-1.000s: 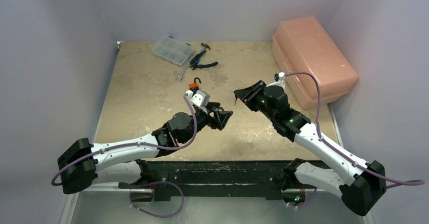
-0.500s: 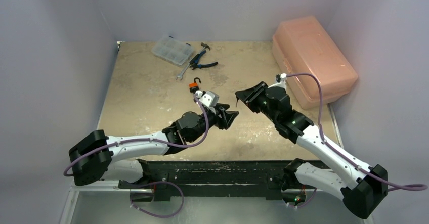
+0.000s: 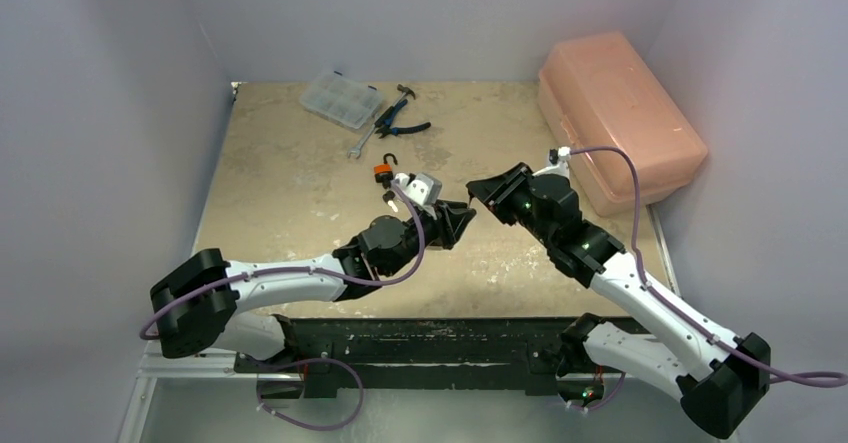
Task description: Unlock with the key
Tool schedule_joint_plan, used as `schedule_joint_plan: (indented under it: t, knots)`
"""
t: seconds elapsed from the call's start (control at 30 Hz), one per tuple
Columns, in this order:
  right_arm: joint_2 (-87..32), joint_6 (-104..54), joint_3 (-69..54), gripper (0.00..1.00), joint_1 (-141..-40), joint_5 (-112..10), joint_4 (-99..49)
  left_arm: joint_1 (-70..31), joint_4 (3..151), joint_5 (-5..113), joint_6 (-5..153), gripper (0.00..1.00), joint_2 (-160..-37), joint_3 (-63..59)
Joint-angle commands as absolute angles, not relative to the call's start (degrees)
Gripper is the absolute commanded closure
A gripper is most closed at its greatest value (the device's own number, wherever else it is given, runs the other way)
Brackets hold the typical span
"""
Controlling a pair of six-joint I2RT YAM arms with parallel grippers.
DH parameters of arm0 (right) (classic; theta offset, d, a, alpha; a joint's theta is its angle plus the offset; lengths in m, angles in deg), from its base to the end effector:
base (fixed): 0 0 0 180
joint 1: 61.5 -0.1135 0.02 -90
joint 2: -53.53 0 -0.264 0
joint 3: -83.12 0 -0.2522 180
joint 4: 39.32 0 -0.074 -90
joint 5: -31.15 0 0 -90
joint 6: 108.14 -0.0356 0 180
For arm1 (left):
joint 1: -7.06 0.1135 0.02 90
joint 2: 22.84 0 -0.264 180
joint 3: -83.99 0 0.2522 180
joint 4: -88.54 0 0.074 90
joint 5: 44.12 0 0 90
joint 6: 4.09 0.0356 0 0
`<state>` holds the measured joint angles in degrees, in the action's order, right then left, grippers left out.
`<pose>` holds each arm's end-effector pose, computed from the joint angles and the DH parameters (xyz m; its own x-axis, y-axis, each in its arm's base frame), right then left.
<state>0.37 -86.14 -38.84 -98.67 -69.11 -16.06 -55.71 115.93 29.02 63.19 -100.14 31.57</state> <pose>0.1763 0.1257 0.3119 -0.5205 0.7503 -0.4076 0.0607 0.5086 0.8588 0.1459 -0.2609 0.2697 -0.2590 -0.3046 -0.9166 0.6704 0.6265 -0.3976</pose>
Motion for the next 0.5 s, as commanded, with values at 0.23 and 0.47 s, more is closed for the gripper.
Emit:
schedule_joint_plan:
  t: [0.23, 0.47]
  knots:
    - [2.6, -86.8, -40.6, 0.89, -98.5, -67.1, -17.1, -56.0, 115.5, 24.6, 64.9, 1.0, -100.7, 27.2]
    - [4.0, -76.9, -39.9, 0.24, -98.5, -66.6, -20.0, -55.9, 105.3, 27.9, 65.4, 1.0, -96.4, 25.5]
